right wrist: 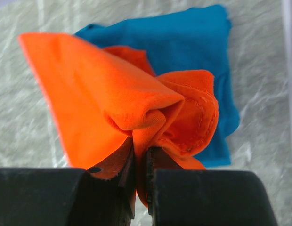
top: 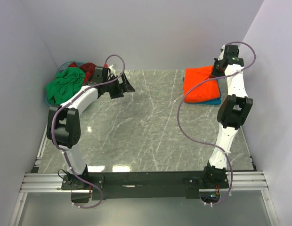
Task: Fold and stack the t-shirts
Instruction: Neatly place the folded tshirt to the corner, then reset both grippers
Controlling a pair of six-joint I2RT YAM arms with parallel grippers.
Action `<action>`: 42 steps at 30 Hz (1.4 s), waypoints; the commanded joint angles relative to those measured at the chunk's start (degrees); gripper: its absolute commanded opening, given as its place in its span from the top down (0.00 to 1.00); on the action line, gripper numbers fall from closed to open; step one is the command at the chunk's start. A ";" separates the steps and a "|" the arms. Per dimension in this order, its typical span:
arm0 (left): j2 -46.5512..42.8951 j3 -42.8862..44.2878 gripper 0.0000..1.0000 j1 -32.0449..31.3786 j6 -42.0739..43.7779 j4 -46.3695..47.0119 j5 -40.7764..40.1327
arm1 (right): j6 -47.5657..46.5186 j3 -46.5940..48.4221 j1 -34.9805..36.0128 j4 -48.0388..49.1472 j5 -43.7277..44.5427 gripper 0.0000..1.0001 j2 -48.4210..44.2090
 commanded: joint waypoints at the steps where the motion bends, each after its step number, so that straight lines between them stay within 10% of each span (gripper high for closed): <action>1: -0.59 0.53 0.01 0.25 1.02 0.60 -0.89 | 0.48 4.38 -1.74 5.78 -0.34 1.00 2.49; 13: -3.93 0.44 0.01 0.34 1.46 -0.18 -3.70 | 1.17 6.32 -3.50 11.68 0.53 0.89 9.61; 18: -6.39 0.97 0.00 0.42 0.67 -1.33 -6.43 | 2.75 3.69 -3.50 12.73 3.95 0.17 5.68; 32: -27.57 -8.17 0.01 0.42 -0.83 -1.77 -20.14 | 5.74 -11.68 -1.48 11.50 11.43 0.11 -15.68; 42: -43.74 -21.59 0.00 1.04 -7.13 -5.98 -31.82 | 15.22 -51.18 6.25 24.31 15.66 0.09 -50.71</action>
